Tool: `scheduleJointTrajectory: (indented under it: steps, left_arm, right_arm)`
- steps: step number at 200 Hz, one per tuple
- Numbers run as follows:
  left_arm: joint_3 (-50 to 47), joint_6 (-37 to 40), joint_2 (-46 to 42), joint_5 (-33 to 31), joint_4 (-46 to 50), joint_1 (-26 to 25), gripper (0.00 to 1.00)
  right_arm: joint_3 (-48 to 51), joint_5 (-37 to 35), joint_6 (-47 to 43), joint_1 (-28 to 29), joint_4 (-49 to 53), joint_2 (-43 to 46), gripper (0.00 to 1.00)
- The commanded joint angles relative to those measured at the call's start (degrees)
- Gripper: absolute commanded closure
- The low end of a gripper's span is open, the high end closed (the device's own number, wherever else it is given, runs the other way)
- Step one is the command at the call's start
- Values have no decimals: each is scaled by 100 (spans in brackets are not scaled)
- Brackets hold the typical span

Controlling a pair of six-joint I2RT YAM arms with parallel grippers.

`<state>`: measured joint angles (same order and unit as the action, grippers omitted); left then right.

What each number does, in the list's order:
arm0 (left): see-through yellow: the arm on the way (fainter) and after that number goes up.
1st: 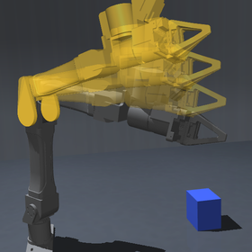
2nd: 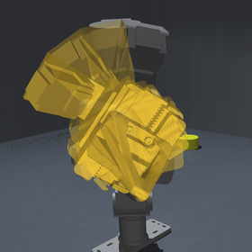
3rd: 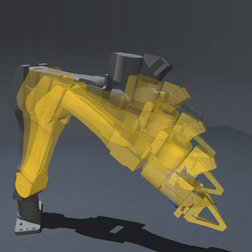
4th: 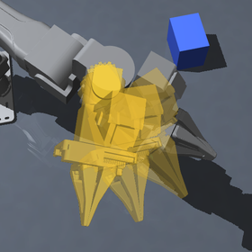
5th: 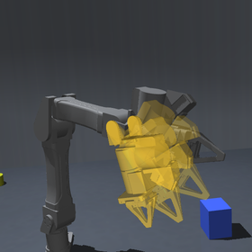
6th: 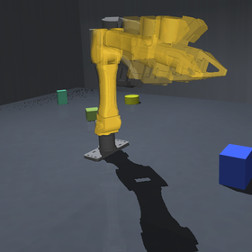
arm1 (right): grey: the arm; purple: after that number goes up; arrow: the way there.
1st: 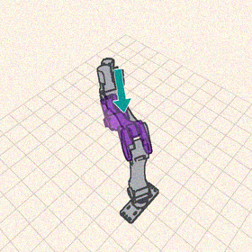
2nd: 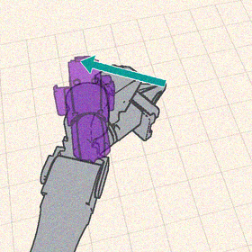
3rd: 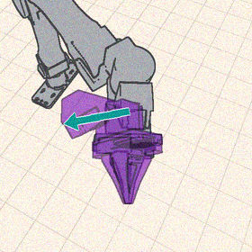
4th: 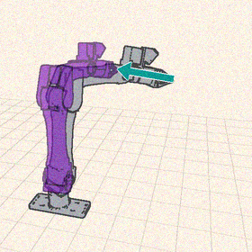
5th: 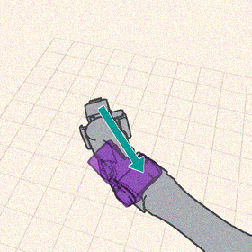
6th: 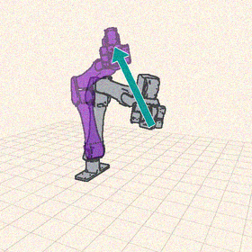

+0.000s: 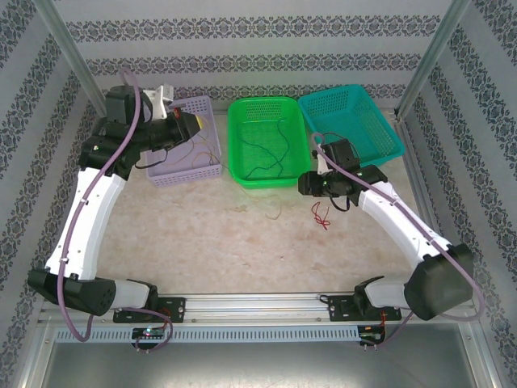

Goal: Untangle the cables

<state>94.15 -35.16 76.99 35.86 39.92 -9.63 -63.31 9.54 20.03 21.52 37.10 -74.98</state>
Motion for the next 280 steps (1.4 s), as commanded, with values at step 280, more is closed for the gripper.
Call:
scheduleJointTrajectory:
  steps: [280]
  left_arm:
    - [4705,1962,2678,-1881,-927,996,100]
  right_arm:
    - [52,634,1108,634,-803,994,52]
